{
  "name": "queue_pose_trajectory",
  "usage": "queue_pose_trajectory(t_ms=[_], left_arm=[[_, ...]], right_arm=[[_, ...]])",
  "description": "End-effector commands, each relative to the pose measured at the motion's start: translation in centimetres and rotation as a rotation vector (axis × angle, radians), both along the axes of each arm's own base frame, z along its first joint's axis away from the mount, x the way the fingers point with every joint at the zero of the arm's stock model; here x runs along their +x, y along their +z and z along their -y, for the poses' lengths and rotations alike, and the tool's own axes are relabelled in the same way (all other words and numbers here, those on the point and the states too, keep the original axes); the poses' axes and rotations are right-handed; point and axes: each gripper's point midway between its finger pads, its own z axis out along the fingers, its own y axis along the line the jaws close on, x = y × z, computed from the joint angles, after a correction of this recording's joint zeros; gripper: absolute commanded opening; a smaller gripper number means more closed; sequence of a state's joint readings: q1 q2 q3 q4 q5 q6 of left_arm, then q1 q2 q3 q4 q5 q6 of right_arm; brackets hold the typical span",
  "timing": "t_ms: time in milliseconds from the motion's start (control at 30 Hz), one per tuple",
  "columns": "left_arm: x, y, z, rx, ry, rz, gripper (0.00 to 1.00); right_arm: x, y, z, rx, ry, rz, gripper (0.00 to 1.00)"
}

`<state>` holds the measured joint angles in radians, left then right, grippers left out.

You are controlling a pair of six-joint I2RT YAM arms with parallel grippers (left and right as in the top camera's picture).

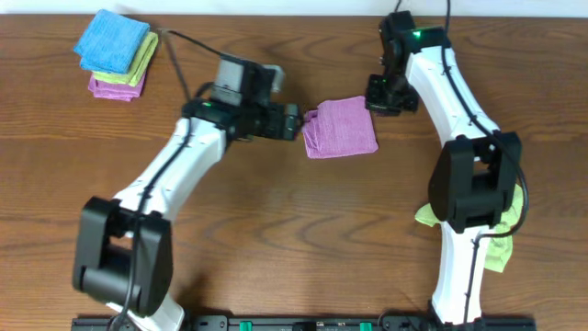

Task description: Fold the cloth

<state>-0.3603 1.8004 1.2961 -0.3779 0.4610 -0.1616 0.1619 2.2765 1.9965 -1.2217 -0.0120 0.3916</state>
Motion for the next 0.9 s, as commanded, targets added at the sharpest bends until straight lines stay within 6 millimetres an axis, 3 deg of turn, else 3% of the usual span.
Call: queue_pose_trajectory(t_ms=[0, 133, 433, 867], left_arm=[[-0.3, -3.5, 0.8, 0.001, 0.027, -0.094, 0.95], [-0.2, -5.8, 1.8, -0.046, 0.055, -0.170, 0.95], [0.0, -7.3, 4.0, -0.182, 0.038, -0.247, 0.95], [-0.7, -10.5, 4.3, -0.204, 0.083, -0.367, 0.95]], right_arm=[[-0.6, -1.4, 1.2, -0.034, -0.050, -0.026, 0.01], [-1.2, -2.9, 1.3, -0.037, -0.055, -0.044, 0.01], [-1.6, -5.4, 1.2, -0.030, -0.076, -0.041, 0.02], [-0.9, -6.4, -2.7, 0.079, -0.024, -0.007, 0.02]])
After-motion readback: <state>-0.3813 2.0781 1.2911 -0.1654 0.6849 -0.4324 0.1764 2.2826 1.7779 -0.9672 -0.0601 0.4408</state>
